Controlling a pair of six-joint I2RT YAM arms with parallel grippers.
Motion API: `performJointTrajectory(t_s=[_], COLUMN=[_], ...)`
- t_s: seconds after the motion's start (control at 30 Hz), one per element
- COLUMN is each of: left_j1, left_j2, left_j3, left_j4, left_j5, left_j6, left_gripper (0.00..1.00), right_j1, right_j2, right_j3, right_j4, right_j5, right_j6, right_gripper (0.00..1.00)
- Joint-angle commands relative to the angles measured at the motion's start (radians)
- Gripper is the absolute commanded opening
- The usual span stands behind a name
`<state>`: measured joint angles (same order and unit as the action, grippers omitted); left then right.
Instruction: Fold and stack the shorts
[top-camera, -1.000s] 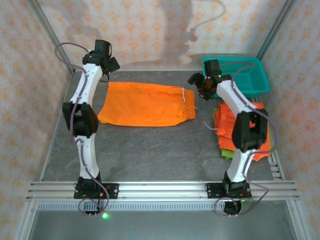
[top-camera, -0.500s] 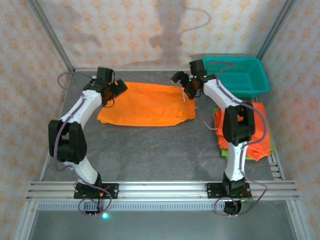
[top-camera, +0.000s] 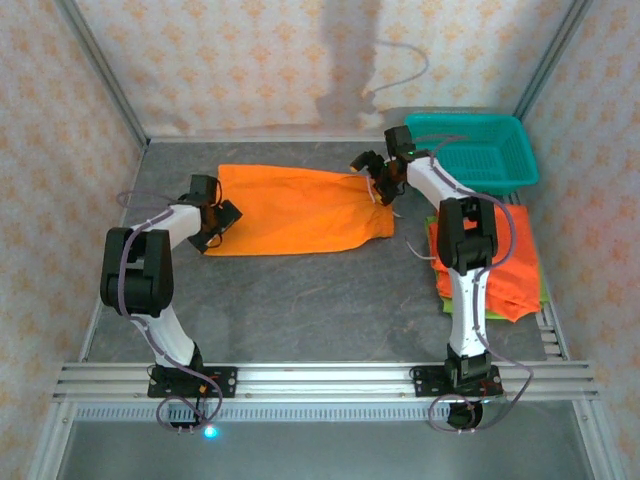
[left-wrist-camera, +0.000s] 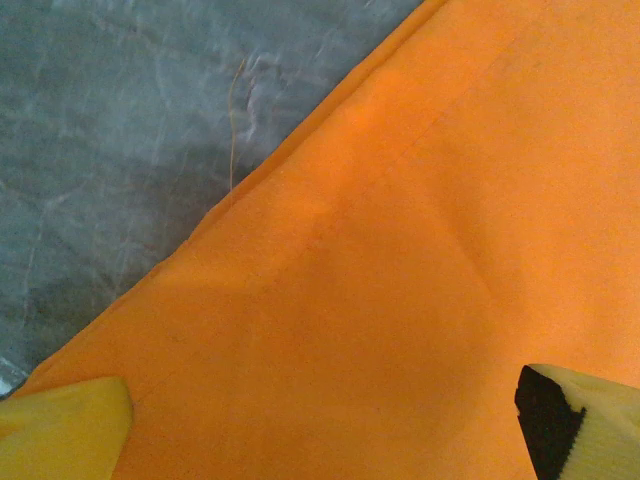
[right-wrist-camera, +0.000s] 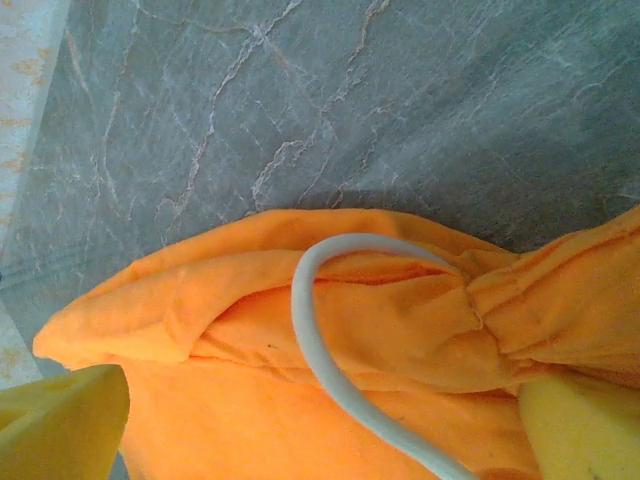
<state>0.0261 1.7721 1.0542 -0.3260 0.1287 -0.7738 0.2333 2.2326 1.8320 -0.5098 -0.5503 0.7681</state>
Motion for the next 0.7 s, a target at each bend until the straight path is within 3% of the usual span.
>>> performJointTrajectory(t_s=[0.0, 0.2, 0.33, 0.53, 0.67], left_j1=[0.0, 0.0, 0.0, -0.024, -0.077], left_j2=[0.005, -0.046, -0.154, -0.364, -0.422], left_j3=[-0.047, -0.109, -0.115, -0.061, -0.065], left_j4=[0.034, 0.048, 0.028, -0.063, -0.052], left_j5=[-0.023, -0.024, -0.001, 0.067, 0.064], left_j6=[-0.024, -0.031, -0.016, 0.043, 0.042], left_gripper=[1.0, 1.0, 1.0, 1.0, 1.0], right_j1=[-0.009, -0.007, 0.012, 0.077, 0.102], right_j2=[0.036, 0.014, -0.112, -0.419, -0.471], right_j3=[0.018, 0.009, -0.045, -0.314, -0.41], right_j4=[-0.039, -0.024, 0.014, 0.126, 0.14], right_j5=[0.013, -0.031, -0.05, 0.002, -0.007], right_j6=[0.019, 0.02, 0.006, -0.007, -0.001], right_gripper=[1.0, 1.0, 0.99, 0.99, 0.99])
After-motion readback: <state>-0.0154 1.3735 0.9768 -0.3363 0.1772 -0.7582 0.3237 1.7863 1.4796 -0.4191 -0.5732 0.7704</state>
